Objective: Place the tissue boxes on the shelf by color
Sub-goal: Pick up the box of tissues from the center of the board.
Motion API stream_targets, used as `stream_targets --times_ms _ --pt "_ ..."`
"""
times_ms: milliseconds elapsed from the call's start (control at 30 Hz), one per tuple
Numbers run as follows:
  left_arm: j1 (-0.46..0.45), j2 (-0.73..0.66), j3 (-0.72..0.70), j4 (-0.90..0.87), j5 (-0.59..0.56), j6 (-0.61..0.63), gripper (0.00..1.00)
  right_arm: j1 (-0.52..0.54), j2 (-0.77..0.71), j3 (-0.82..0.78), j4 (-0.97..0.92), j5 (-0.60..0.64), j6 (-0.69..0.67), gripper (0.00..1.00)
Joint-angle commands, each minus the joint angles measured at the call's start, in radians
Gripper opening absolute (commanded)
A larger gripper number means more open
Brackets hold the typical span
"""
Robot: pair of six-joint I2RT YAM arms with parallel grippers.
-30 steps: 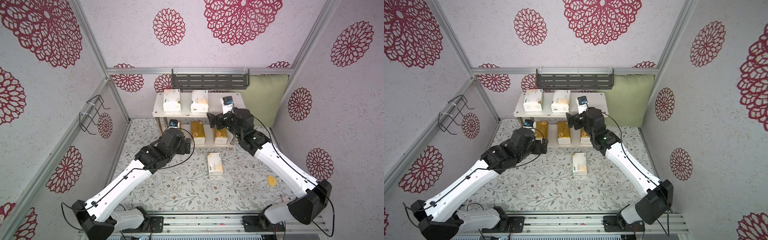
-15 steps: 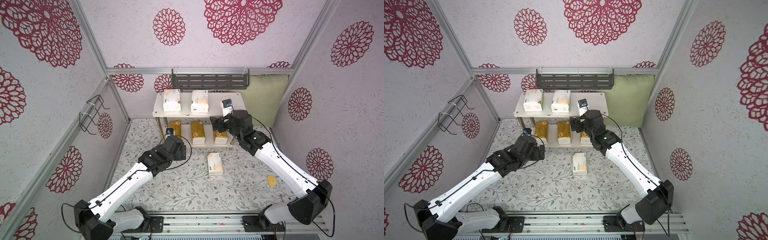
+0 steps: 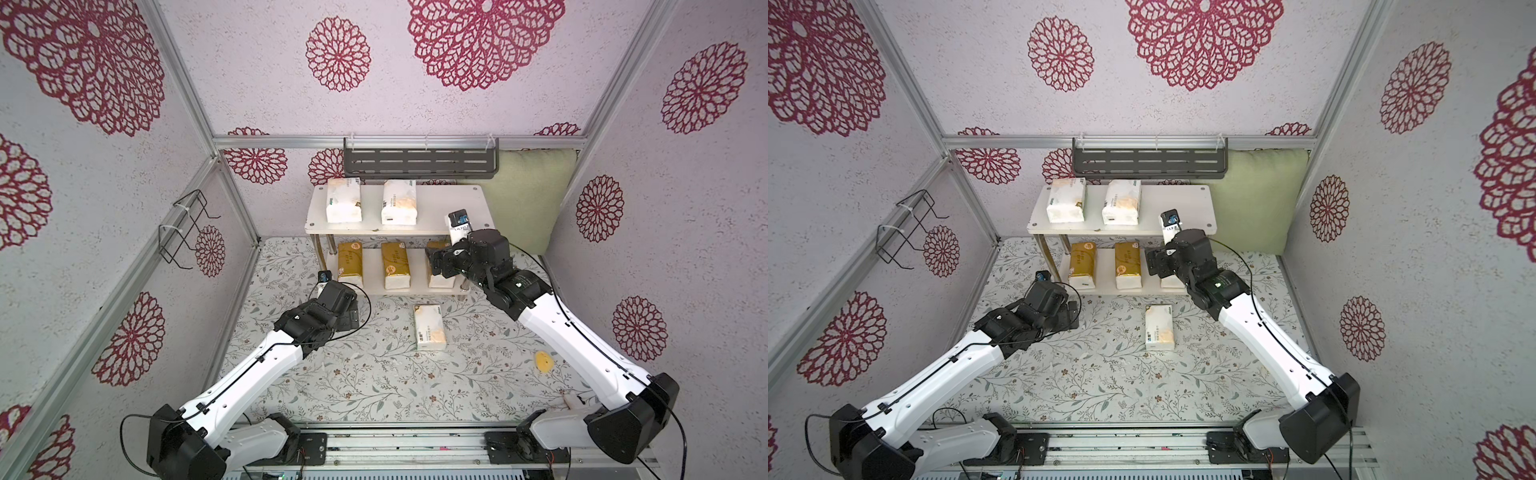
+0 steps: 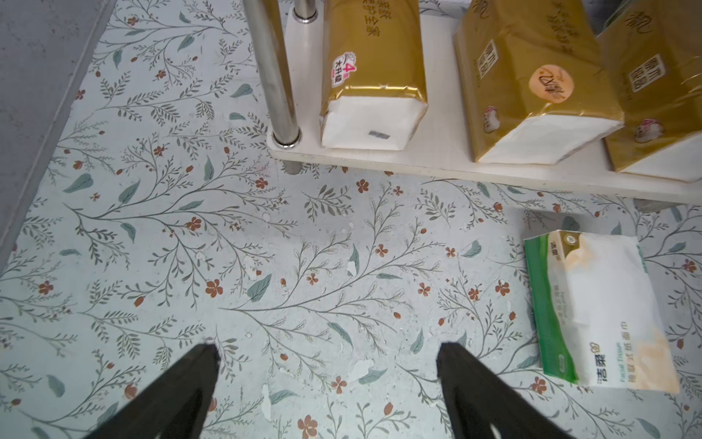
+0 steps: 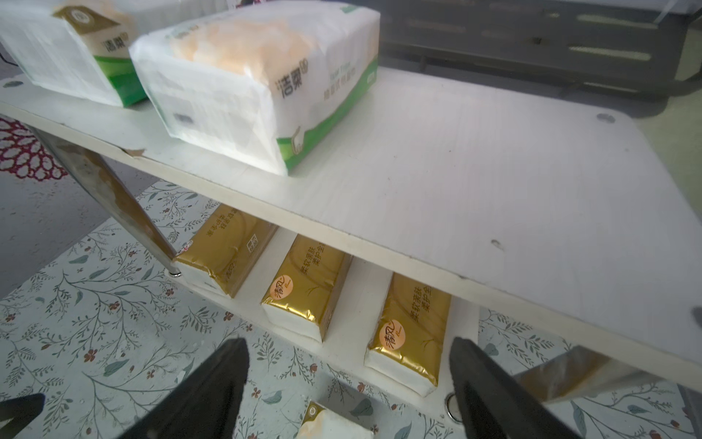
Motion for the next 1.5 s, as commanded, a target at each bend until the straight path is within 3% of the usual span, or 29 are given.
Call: stream_targets --times_ms 0,700,900,1467 --pt "0.044 -0.022 -0.024 -0.004 0.03 -0.026 0.97 0.001 -0.038 -0.039 -0.033 -0.016 0.032 0.89" --pt "0.207 -0.121 -0.132 -0.032 0.064 -0.075 0.97 0.063 -0.139 -0.421 -0.033 -0.021 0.254 0.95" --pt "0.208 -0.129 -0.155 0.005 0.092 -0.1 0.97 0.119 -0.13 -0.529 0.027 -0.023 0.327 0.95" --pt "0.208 -0.138 -0.172 0.048 0.128 -0.105 0.97 0.218 -0.068 -0.641 0.126 0.028 0.471 0.99"
